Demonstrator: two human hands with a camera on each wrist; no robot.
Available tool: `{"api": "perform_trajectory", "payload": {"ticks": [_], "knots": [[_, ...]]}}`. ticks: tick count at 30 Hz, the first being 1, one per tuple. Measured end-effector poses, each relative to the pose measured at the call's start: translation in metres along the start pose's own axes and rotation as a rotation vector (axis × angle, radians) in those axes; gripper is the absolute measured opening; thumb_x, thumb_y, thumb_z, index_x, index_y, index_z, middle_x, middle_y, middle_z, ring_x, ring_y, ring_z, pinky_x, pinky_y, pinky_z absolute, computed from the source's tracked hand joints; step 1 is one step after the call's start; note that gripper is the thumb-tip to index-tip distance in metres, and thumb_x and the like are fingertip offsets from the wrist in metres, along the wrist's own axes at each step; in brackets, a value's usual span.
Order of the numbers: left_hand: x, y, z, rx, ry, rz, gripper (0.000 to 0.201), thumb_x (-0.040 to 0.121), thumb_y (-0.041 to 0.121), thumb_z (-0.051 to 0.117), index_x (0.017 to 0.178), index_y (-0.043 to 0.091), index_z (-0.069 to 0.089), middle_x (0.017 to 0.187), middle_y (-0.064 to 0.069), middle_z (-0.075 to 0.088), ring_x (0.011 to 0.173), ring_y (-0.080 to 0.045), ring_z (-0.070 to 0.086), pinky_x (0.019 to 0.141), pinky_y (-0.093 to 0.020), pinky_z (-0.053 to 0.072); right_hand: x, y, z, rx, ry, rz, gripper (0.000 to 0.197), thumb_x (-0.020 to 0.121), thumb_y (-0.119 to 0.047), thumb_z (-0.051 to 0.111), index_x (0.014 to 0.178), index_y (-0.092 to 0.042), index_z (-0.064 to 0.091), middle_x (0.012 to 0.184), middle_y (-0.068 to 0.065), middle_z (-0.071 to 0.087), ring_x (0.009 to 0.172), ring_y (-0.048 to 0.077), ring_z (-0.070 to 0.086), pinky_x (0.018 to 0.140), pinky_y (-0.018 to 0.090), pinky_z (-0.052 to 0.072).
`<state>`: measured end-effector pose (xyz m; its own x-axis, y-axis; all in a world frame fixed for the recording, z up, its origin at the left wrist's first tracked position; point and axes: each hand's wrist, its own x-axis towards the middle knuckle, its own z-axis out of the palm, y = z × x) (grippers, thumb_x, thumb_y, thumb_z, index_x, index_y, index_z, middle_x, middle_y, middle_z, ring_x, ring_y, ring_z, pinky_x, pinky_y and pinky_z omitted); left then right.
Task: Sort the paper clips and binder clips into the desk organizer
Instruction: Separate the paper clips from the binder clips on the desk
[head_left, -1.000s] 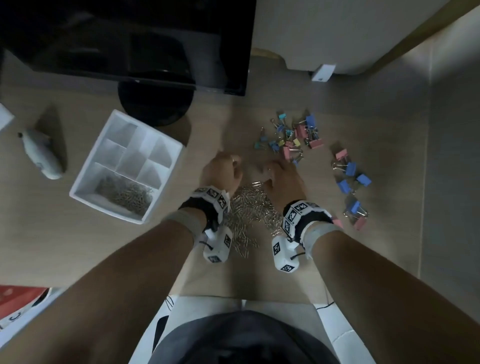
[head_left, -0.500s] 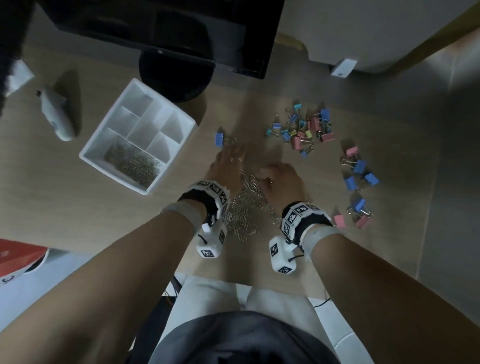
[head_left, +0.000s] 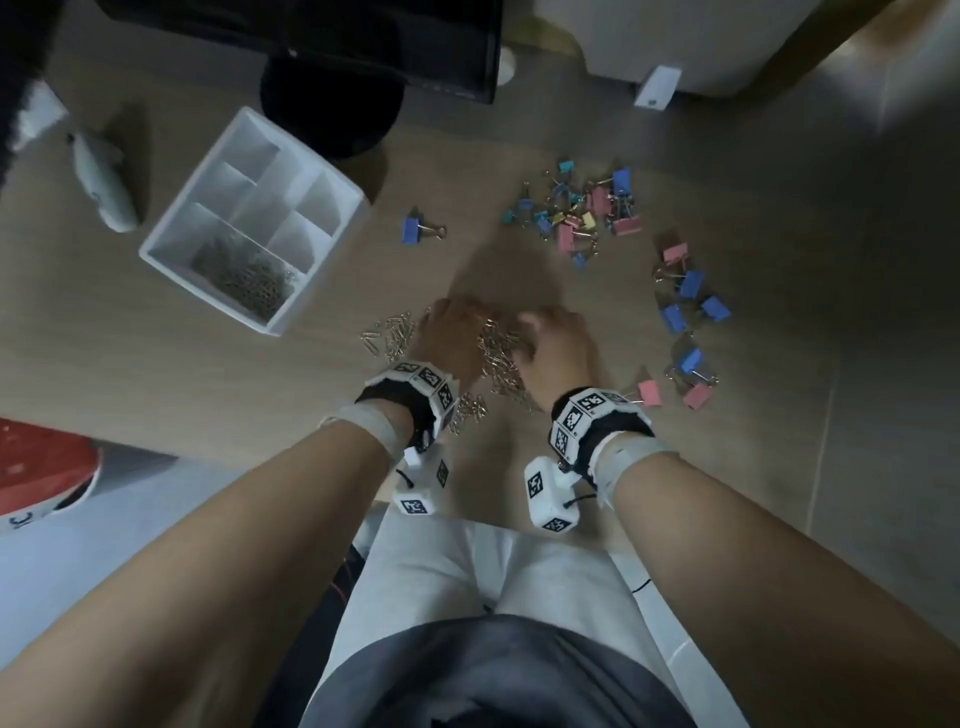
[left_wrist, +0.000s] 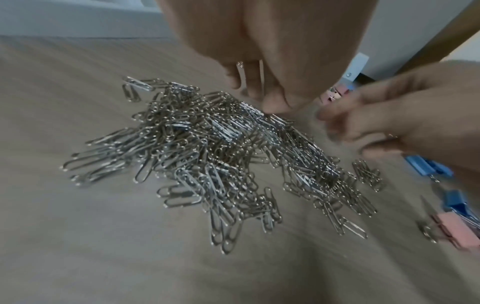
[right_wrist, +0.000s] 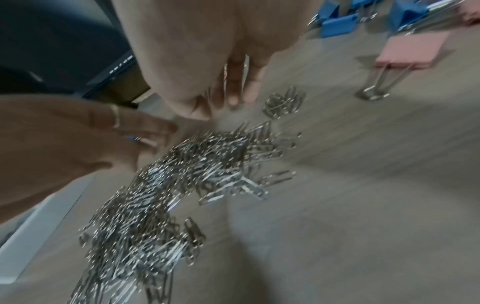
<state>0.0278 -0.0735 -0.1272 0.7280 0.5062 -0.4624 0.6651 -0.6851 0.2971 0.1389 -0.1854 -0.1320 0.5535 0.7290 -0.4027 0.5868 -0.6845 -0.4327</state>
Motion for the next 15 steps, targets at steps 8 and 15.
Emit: {"api": "perform_trajectory", "payload": {"ticks": [8,15], "knots": [[-0.022,-0.01,0.005,-0.046,0.208,-0.209,0.069,0.081,0.026,0.069,0.143,0.017,0.041,0.149,-0.01,0.03,0.137,-0.032,0.032,0.11,-0.047,0.035,-0.028,0.039,-0.006,-0.078,0.05,0.371,0.059,0.09,-0.041,0.058,0.132,-0.003,0.044,0.131,0.021,0.046,0.121,0.04,0.044,0.1,0.048,0.036],[-0.022,-0.032,0.008,0.01,-0.048,-0.217,0.06,0.083,0.029,0.063,0.139,0.013,0.047,0.149,-0.006,0.028,0.138,-0.031,0.025,0.111,-0.046,0.034,-0.021,-0.024,0.025,0.001,-0.007,0.258,0.062,0.089,-0.048,0.057,0.133,-0.006,0.045,0.131,0.016,0.047,0.122,0.037,0.045,0.103,0.046,0.035]]}}
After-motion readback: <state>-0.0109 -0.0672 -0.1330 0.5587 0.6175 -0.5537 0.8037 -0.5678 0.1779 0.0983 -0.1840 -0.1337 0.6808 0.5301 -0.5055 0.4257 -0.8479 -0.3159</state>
